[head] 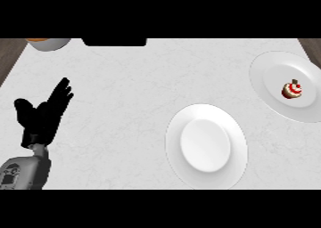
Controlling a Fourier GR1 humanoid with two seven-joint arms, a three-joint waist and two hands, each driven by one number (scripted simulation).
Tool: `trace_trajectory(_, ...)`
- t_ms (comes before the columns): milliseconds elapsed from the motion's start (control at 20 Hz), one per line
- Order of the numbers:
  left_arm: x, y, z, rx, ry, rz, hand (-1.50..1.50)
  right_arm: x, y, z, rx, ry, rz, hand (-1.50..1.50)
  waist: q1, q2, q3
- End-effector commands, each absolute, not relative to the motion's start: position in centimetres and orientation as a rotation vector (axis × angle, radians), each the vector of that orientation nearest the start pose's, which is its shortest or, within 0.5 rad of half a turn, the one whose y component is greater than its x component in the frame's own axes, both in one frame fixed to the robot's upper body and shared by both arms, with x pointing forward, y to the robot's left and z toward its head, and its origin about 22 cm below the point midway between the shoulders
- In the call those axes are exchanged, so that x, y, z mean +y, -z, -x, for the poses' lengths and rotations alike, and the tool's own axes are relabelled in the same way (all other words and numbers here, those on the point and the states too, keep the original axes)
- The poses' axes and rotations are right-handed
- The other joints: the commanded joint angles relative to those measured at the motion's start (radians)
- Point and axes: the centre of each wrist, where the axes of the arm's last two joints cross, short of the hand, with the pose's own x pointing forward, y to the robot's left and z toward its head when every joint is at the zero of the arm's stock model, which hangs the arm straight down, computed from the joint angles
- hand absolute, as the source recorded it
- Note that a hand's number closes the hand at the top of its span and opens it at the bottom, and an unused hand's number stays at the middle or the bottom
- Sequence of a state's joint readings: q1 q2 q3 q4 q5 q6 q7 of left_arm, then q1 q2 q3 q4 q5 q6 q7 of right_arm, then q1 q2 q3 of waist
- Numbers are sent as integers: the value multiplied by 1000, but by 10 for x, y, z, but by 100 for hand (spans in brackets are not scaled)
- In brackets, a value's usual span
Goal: Pick the cupcake from the plate and place it in the plate
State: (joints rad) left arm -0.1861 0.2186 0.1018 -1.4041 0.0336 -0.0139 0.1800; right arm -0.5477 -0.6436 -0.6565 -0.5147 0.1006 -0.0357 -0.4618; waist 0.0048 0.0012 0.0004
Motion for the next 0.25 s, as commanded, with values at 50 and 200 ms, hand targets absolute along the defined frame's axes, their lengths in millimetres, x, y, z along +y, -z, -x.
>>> trace_trajectory(50,279,-19,-292,-1422,94,-202,0,-520,-43,-288,-1572,231,807,-150,5,3,1)
trace_trajectory(200,273,-17,-280,-1403,84,-162,0,-534,-38,-264,-1555,206,811,-150,2,0,0)
